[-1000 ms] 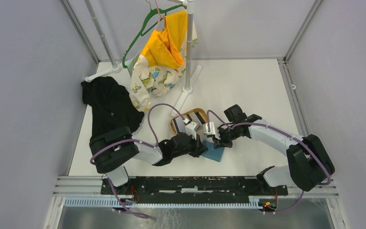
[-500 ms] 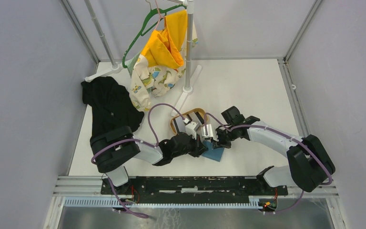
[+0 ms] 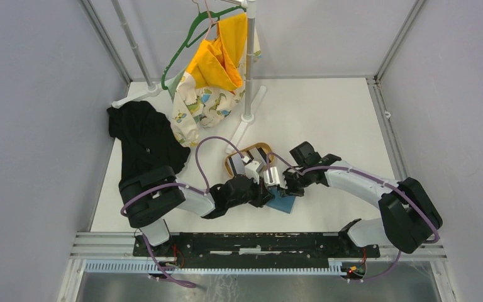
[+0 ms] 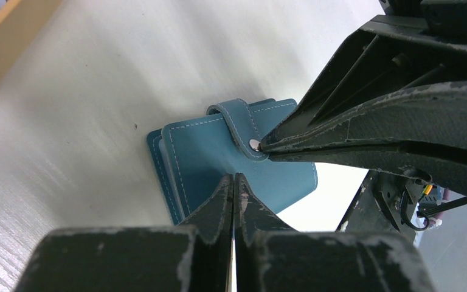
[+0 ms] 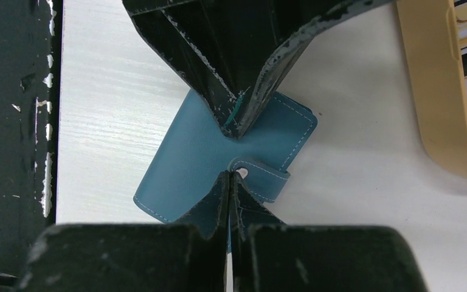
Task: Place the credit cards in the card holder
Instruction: Close the card holder at the center of the board, then reset both arms
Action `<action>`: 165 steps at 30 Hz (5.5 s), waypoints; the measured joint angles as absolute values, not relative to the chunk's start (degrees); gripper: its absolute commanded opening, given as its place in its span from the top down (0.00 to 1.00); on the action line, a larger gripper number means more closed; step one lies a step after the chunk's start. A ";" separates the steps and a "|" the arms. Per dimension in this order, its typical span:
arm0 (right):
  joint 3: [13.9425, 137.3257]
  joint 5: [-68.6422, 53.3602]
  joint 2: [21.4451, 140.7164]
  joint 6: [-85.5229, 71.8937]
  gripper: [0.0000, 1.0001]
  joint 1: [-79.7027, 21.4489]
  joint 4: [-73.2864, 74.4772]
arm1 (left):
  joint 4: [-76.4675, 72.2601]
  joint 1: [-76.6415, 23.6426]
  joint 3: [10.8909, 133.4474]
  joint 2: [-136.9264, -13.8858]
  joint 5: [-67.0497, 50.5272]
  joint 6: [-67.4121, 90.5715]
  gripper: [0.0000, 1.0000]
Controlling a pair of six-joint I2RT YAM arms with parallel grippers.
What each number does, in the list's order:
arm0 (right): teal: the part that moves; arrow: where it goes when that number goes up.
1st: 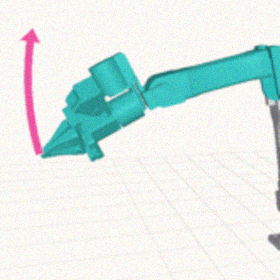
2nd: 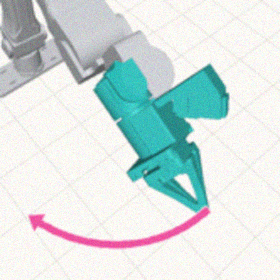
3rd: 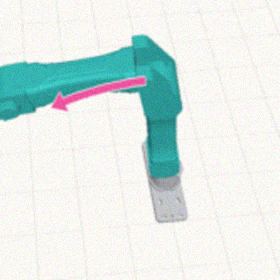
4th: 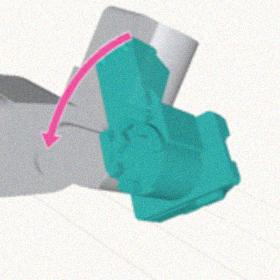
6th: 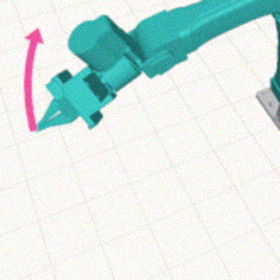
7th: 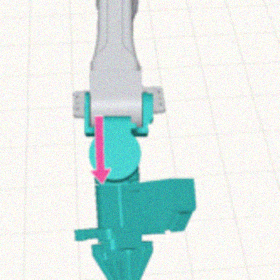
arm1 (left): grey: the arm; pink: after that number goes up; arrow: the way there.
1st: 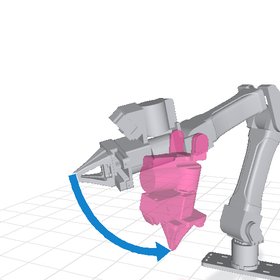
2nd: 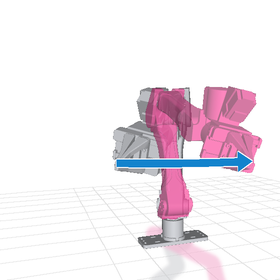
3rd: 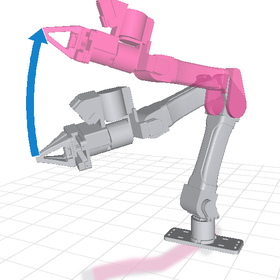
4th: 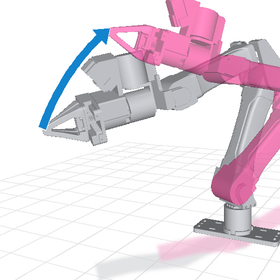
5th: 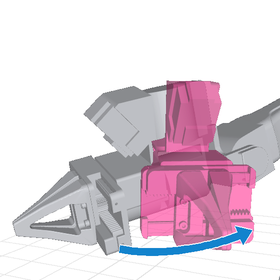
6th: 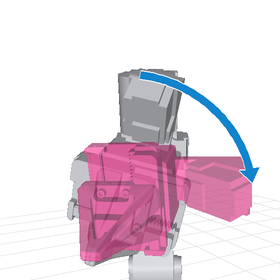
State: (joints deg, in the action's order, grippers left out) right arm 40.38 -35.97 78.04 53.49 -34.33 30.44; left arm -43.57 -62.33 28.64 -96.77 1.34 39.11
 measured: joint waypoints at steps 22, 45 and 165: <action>40.38 -32.86 77.19 57.14 1.00 -36.71 31.51 | -43.99 -62.33 28.42 -96.84 1.17 39.11 0.98; 40.36 -30.70 76.79 58.89 1.00 -39.18 32.27 | -44.45 -62.30 28.10 -96.84 0.69 39.13 0.98; 45.52 -34.48 51.96 55.02 0.02 -18.33 36.42 | -20.53 -62.59 37.15 -74.89 11.14 44.38 0.35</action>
State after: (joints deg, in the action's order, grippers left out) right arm 45.52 -34.48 51.96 55.02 -18.33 36.42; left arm -20.53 -62.59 37.15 -74.89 11.14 44.38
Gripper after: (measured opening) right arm 0.969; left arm 0.457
